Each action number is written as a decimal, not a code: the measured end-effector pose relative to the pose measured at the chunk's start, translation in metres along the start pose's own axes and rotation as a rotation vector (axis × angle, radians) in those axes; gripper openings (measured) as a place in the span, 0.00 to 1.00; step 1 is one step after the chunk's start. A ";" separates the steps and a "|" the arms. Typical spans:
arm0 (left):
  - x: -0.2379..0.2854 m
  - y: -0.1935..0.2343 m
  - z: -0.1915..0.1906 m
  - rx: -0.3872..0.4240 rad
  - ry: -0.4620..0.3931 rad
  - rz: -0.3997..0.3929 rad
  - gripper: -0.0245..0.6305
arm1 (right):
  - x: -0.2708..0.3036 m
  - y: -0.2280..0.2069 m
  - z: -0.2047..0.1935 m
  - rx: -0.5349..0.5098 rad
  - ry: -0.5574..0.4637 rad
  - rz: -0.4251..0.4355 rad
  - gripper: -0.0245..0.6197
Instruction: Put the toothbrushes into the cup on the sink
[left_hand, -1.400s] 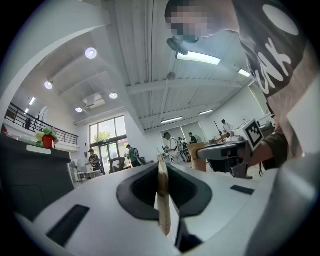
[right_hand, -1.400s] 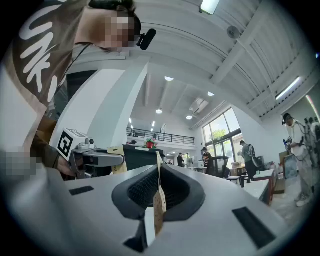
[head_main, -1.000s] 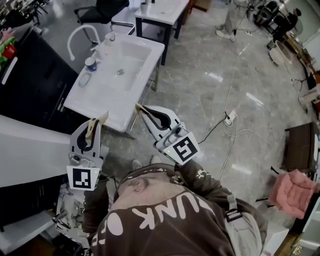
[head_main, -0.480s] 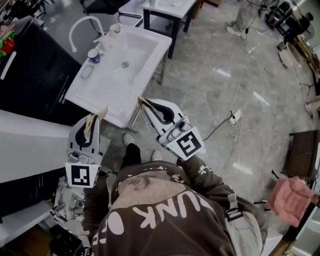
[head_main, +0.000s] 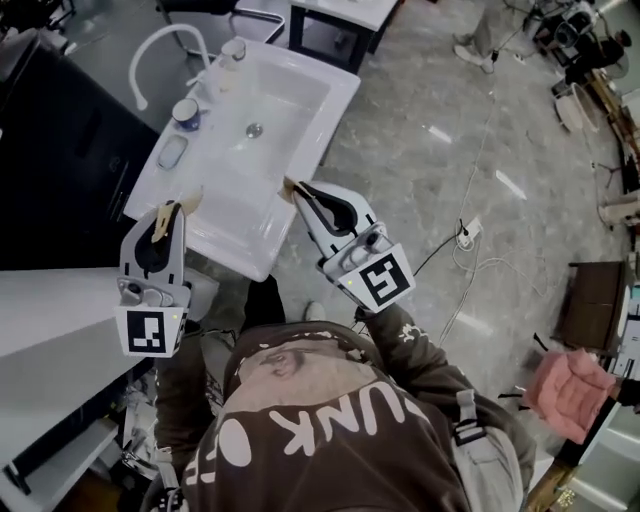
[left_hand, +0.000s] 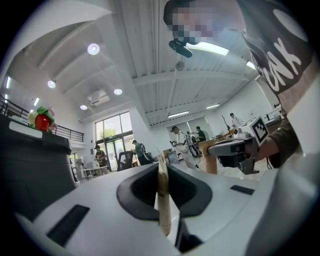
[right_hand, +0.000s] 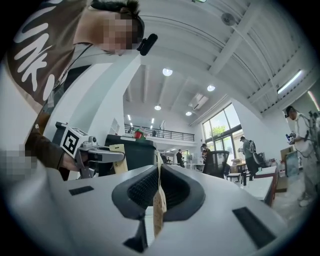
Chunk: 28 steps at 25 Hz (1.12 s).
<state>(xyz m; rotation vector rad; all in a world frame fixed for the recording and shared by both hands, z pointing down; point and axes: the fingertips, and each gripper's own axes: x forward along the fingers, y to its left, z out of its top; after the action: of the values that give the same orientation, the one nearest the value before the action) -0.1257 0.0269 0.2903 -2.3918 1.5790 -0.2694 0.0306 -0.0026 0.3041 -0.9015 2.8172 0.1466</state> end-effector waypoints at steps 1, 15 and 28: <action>0.011 0.016 -0.007 -0.003 -0.005 0.001 0.08 | 0.015 -0.006 -0.004 -0.003 0.005 -0.009 0.07; 0.169 0.172 -0.100 0.019 -0.012 -0.035 0.08 | 0.152 -0.076 -0.048 -0.017 0.073 -0.092 0.07; 0.239 0.201 -0.212 -0.019 0.107 -0.082 0.08 | 0.198 -0.116 -0.072 -0.028 0.114 -0.134 0.07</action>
<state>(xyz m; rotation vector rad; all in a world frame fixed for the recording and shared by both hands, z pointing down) -0.2699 -0.2925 0.4304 -2.4984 1.5361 -0.4069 -0.0697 -0.2194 0.3301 -1.1349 2.8519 0.1199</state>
